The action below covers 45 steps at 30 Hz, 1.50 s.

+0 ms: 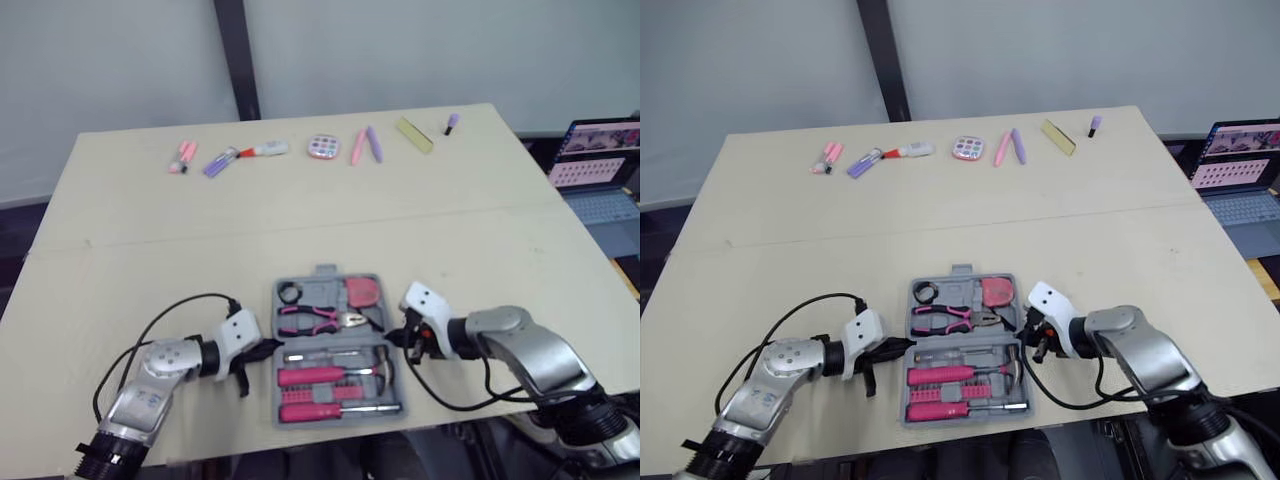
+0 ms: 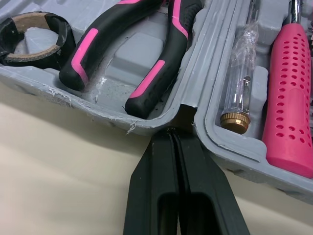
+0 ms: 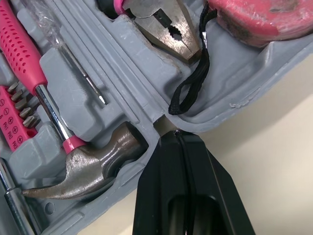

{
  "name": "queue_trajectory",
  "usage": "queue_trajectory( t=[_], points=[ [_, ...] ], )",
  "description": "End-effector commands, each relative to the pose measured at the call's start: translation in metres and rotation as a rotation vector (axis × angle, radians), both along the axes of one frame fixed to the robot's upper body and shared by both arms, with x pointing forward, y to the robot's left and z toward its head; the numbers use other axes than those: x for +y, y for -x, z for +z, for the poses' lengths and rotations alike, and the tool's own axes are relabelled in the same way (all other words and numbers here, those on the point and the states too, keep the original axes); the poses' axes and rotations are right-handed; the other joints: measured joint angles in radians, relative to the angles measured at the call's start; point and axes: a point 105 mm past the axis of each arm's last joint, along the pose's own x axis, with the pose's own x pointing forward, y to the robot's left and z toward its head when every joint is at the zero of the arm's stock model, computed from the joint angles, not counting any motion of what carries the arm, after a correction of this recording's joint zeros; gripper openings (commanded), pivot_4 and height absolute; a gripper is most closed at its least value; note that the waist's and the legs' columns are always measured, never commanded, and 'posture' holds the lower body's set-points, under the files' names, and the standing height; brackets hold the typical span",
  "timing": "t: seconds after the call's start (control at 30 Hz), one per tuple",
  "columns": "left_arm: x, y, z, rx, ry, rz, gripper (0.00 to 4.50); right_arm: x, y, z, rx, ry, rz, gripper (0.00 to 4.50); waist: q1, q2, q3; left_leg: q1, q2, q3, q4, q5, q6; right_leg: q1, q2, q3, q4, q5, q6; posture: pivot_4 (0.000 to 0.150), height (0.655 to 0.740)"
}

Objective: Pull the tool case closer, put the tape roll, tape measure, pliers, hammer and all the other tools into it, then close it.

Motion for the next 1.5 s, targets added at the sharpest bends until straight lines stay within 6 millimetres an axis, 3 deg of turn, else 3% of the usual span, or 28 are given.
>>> queue_trajectory(
  t=[0.03, 0.6, 0.83, 0.97, 1.1, 1.2, 1.27, 1.4, 1.5],
  points=[
    [-0.015, 0.016, 0.003, 0.018, 0.033, -0.074, 0.1, 0.017, 0.012, 0.013, -0.01, -0.067, 0.087, 0.0, 0.0, 0.0, 0.0, 0.0, 0.0, 0.0, 0.0, 0.0, 0.0, 0.0, 0.0, 0.0, 0.0, 0.0, 0.0, 0.15, 0.74],
    [-0.012, 0.022, 0.003, 0.037, 0.019, -0.063, 0.1, 0.017, 0.01, 0.011, -0.015, -0.071, 0.057, 0.0, 0.001, 0.0, 0.0, 0.0, 0.0, 0.0, 0.0, 0.0, 0.0, 0.0, 0.0, 0.0, 0.0, 0.0, 0.0, 0.15, 0.74],
    [0.009, 0.018, 0.004, 0.017, -0.019, -0.003, 0.1, 0.001, 0.002, 0.011, -0.041, -0.037, 0.008, 0.0, 0.001, 0.0, 0.0, 0.0, 0.0, 0.0, 0.0, 0.0, 0.0, 0.0, 0.0, 0.0, 0.0, 0.0, 0.0, 0.15, 0.74],
    [0.03, 0.018, 0.016, -0.007, -0.04, 0.04, 0.1, -0.02, -0.003, 0.019, -0.066, -0.02, -0.044, 0.0, 0.001, 0.0, 0.0, 0.0, 0.0, 0.0, -0.001, 0.0, 0.0, 0.0, 0.0, 0.0, 0.0, 0.0, 0.0, 0.15, 0.74],
    [0.043, 0.024, 0.044, -0.044, -0.007, 0.02, 0.1, -0.032, -0.011, 0.036, -0.096, -0.076, -0.112, 0.0, 0.002, 0.0, 0.001, 0.0, 0.0, 0.0, -0.001, 0.0, 0.0, 0.0, 0.0, 0.0, -0.001, 0.0, 0.0, 0.15, 0.74],
    [0.036, 0.043, 0.078, -0.066, 0.108, -0.083, 0.1, -0.033, -0.02, 0.05, -0.105, -0.164, -0.151, 0.0, 0.001, 0.0, 0.001, 0.0, 0.001, 0.0, -0.001, 0.0, 0.0, 0.0, 0.0, 0.0, -0.001, 0.0, -0.001, 0.15, 0.74],
    [0.028, 0.055, 0.089, -0.06, 0.149, -0.139, 0.1, -0.032, -0.024, 0.055, -0.099, -0.217, -0.169, 0.0, 0.0, 0.0, 0.001, 0.0, 0.001, 0.0, -0.001, 0.0, 0.0, 0.0, 0.0, 0.0, -0.001, 0.0, -0.001, 0.15, 0.74],
    [0.008, 0.072, 0.087, -0.041, 0.174, -0.235, 0.1, -0.02, -0.031, 0.06, -0.069, -0.324, -0.186, 0.0, -0.001, 0.001, 0.001, 0.0, 0.001, 0.001, -0.001, 0.0, 0.0, 0.0, 0.0, 0.001, -0.001, 0.001, -0.001, 0.15, 0.74],
    [-0.002, 0.078, 0.074, -0.043, 0.181, -0.263, 0.1, -0.013, -0.039, 0.062, -0.053, -0.393, -0.205, 0.0, 0.0, 0.001, 0.001, 0.0, 0.001, 0.001, -0.001, 0.0, 0.0, 0.0, 0.0, 0.001, -0.001, 0.001, -0.001, 0.15, 0.74]
  ],
)
